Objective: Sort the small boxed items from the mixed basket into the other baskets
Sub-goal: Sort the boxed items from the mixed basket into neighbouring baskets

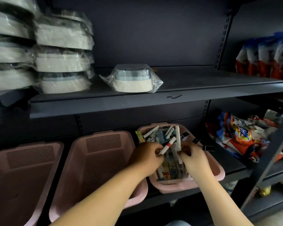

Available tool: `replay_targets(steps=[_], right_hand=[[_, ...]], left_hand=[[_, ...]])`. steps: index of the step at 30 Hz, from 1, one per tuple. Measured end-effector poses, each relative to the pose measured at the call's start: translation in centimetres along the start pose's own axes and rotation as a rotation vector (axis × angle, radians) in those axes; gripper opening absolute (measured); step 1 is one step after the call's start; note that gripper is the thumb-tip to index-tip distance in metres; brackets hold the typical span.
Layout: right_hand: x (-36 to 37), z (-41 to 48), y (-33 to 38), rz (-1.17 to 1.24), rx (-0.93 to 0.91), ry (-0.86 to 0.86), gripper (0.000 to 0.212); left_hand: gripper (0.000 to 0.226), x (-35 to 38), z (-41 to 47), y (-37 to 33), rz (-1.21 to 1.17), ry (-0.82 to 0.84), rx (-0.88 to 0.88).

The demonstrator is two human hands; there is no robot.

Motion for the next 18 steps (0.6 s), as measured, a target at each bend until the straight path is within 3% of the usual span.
replay_targets(steps=[5, 11, 18], right_hand=[[3.5, 0.3, 3.0, -0.051, -0.124, 0.104, 0.027], [9.6, -0.2, 7.0, -0.11, -0.194, 0.264, 0.016], [13.3, -0.4, 9.4, -0.368, -0.309, 0.367, 0.006]], left_hand=[[0.018, -5.6, -0.9, 4.2, 0.062, 0.021, 0.008], [0.008, -11.0, -4.3, 10.7, 0.25, 0.124, -0.15], [0.028, -10.7, -8.6, 15.7, 0.501, 0.397, -0.26]])
Point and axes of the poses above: each hand's wrist, its own z-axis towards the middle knuckle, its own x-axis out of the palm, y = z × x, the point moved 6 cm from there along z, towards the middle knuckle, and after that the axes turned 7 degrees about -z, right-handed, at the moved point
